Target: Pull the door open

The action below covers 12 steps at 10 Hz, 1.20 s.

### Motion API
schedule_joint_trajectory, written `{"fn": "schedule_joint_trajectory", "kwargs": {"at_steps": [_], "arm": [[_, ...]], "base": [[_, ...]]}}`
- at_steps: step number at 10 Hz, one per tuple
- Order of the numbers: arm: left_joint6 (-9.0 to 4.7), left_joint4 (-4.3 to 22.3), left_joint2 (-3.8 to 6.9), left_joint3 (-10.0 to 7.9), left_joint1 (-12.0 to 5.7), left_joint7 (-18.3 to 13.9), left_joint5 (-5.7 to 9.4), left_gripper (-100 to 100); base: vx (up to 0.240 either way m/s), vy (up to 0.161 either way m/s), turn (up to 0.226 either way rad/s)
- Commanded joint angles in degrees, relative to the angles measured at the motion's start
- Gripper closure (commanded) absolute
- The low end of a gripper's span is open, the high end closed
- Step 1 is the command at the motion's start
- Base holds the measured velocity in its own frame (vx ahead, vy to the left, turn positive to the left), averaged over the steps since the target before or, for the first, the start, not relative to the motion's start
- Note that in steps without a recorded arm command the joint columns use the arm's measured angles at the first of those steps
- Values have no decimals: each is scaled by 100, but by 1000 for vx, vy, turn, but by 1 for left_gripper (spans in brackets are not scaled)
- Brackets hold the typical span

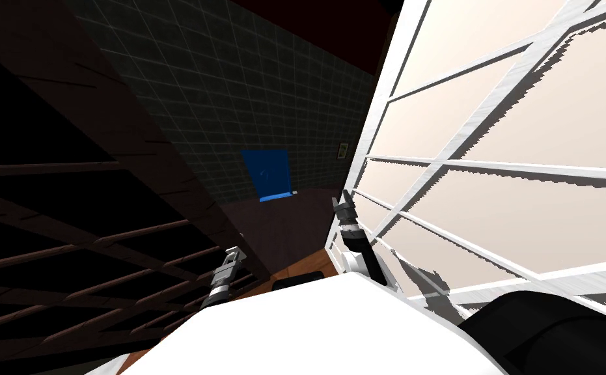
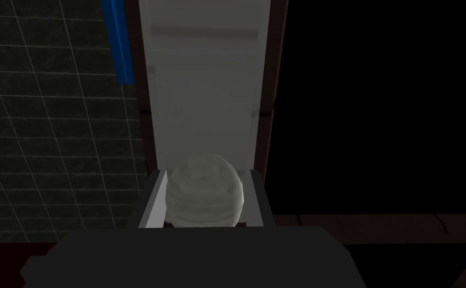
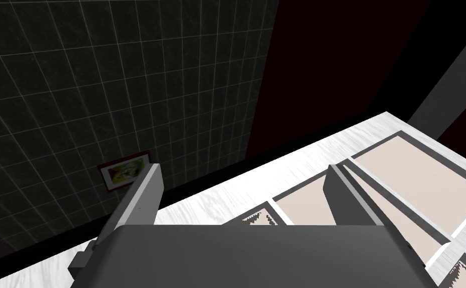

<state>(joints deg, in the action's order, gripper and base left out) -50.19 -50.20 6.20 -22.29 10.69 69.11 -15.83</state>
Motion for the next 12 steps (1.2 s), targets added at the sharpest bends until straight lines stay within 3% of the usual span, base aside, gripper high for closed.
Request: {"fn": "schedule_joint_trajectory", "kwargs": {"at_steps": [1,4,12], "arm": [[-3,-2,-6,7,-2,-2,-3,100],[-3,-2,-6,7,-2,-2,-3,100],[16,117,37,147,-95,-1203,268,100]], "base": [[-27,-1,-17],[-7,0,-1],[-30,8,-29]]}}
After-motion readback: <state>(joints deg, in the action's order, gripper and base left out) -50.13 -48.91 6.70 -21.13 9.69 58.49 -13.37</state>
